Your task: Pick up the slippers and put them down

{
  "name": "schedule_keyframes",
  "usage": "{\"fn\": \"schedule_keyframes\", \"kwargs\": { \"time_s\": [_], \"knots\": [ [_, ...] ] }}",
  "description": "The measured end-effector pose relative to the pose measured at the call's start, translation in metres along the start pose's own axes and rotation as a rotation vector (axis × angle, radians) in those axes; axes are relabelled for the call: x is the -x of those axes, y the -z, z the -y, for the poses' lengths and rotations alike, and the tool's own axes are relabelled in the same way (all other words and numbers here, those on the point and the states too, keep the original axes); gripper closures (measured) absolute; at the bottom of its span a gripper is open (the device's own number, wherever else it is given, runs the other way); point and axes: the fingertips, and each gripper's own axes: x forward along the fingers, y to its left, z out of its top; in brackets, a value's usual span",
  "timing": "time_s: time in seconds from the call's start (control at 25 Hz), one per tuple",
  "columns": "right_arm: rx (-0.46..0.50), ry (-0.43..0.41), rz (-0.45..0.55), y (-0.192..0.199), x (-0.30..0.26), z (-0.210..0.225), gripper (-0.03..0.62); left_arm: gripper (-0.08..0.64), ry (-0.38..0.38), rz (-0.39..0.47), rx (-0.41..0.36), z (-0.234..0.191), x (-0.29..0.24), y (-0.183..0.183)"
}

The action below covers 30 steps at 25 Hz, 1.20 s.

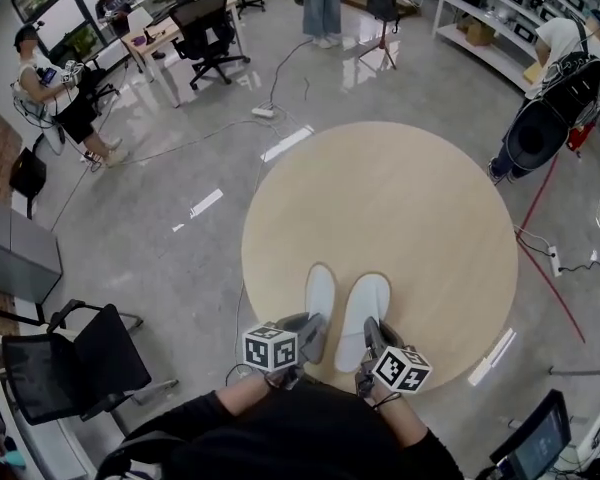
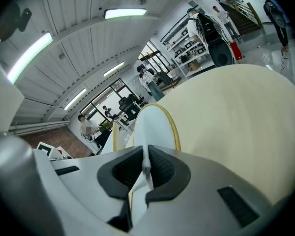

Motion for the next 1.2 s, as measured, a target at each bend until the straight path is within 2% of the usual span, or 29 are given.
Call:
{"fn": "schedule_keyframes", "kwargs": {
  "time_s": [0.28,0.52,0.72,0.92,1.2],
  "knots": [
    [0.016,0.015,0.091,-0.021,0.052,0.014,0.563,0.529,0.032,0.023,-0.043,0.043,0.004,0.009],
    [0.001,0.036,0.142,-0.02,0.08,0.016,0.563,0.529,0.075,0.057,-0.068,0.066,0.018,0.004],
    [0.02,0.054,0.184,-0.026,0.089,0.006,0.563,0.529,0.121,0.097,-0.108,0.078,0.031,-0.017],
    [0.081,0.093,0.258,-0.047,0.098,-0.008,0.563,0.529,0.179,0.128,-0.164,0.089,0.039,-0.039],
    [0.076,0.106,0.428,-0.098,0.138,-0.042,0.563,0.529,0.298,0.15,-0.256,0.129,0.051,-0.067]
  ]
}}
